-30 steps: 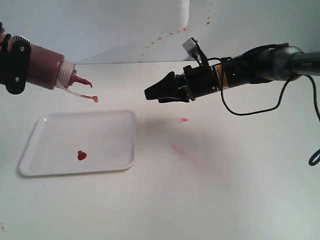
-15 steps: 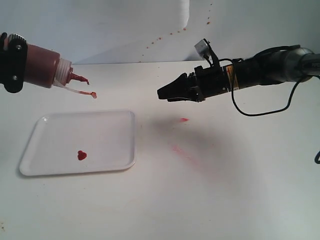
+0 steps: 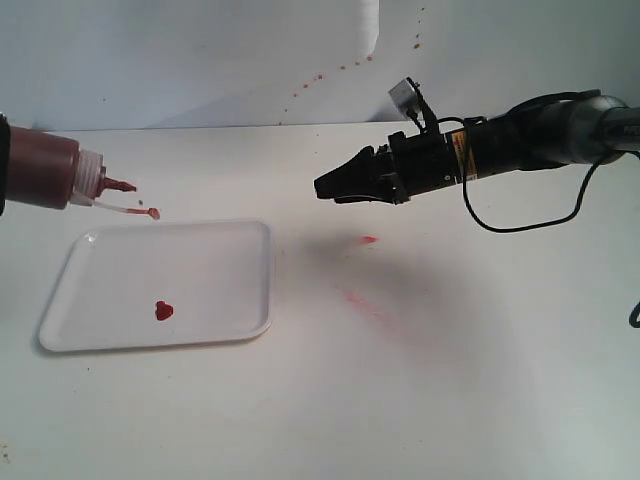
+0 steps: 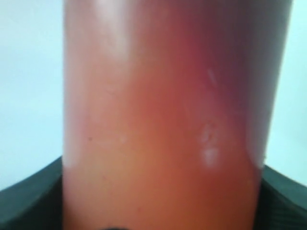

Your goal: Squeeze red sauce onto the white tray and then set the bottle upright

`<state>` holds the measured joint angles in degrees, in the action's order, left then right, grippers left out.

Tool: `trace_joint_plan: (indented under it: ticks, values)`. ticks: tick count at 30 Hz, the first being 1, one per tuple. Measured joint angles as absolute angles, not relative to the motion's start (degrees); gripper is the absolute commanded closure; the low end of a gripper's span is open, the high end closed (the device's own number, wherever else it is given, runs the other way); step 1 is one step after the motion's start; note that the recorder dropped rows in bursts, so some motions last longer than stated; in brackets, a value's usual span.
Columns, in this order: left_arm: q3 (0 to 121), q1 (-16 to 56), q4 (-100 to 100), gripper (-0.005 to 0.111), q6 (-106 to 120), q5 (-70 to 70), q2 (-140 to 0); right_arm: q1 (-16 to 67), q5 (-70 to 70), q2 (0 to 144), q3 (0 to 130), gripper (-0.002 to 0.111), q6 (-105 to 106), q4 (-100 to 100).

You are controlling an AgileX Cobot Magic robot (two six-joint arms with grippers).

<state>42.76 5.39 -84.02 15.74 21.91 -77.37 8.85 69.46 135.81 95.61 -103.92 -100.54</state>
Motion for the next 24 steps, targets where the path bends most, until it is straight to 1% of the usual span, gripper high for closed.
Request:
trace_joint_plan:
  ticks: [6,11,19,24]
  values:
    - [39.41,5.39,-84.23,0.107,16.21,20.82,-76.82,8.85,69.46,135.81,95.61,0.04,-103.83,-100.54]
    - [39.18,5.39,-84.23,0.107,13.73,18.66,-76.29,8.85,69.46,135.81,95.61,0.04,-103.83,-100.54]
    - [39.18,5.39,-84.31,0.107,-1.1,13.26,-74.14,8.85,69.46,135.81,95.61,0.04,-102.84,-100.33]
    - [39.18,5.39,-83.69,0.107,-11.48,3.99,-73.74,9.17,69.46,135.81,95.51,0.04,-98.79,-98.61]
